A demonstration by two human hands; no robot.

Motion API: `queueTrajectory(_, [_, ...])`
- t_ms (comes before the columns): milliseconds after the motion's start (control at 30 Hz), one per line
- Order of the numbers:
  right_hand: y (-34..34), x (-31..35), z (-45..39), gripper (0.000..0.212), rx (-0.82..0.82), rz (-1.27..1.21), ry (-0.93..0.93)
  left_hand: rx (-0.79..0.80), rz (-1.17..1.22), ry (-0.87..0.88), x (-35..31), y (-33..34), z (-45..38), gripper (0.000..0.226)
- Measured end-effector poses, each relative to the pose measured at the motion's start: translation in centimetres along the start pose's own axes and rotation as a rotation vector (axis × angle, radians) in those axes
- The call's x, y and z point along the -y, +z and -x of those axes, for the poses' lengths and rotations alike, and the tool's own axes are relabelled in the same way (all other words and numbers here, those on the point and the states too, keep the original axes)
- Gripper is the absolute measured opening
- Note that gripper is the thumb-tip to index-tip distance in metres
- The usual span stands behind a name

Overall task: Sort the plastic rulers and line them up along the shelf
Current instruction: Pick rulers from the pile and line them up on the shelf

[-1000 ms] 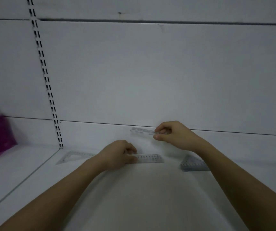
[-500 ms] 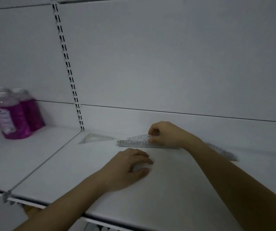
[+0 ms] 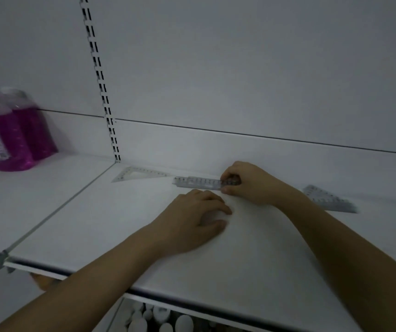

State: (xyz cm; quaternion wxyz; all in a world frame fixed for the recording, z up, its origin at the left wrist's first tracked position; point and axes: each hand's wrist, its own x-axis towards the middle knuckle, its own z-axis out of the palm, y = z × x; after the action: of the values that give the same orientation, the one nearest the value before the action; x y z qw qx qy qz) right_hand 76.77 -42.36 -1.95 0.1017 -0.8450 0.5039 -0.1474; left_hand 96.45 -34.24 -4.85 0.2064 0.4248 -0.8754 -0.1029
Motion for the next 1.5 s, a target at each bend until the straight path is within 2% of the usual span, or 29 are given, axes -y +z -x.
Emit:
queueTrajectory(233, [0.2,0.1,0.1,0.026,-0.017,0.014,0.014,-0.019,-0.009,0.018,0.1,0.2,0.1,0.033])
queueTrajectory(800, [0.7,1.2,0.0,0.036,-0.067,-0.027,0.0,-0.016,0.021,0.021,0.4,0.1,-0.1,0.03])
queueTrajectory(1033, [-1.8,3.1,1.8,0.024,-0.187,-0.124,0.158,0.029,-0.068,-0.007,-0.8,-0.5,0.0,0.036])
queueTrajectory(1167, [-3.3,4.8,4.5,0.026,-0.227,-0.065,0.228,0.112,-0.217,-0.013,-2.4,-1.5,-0.9,0.038])
queueTrajectory(1233, [-4.0,5.3,6.6,0.025,-0.249,-0.022,0.282,0.121,-0.215,-0.014,-3.1,-2.0,-1.8,0.038])
queueTrajectory(1333, [-5.3,5.6,10.8,0.029,-0.255,0.045,0.431,0.112,-0.145,0.019,-4.5,-1.9,-3.3,0.042])
queueTrajectory(1500, [-7.3,4.4,18.7,0.042,-0.169,0.156,0.7,0.139,-0.082,0.074,-9.4,-0.9,-5.5,0.046])
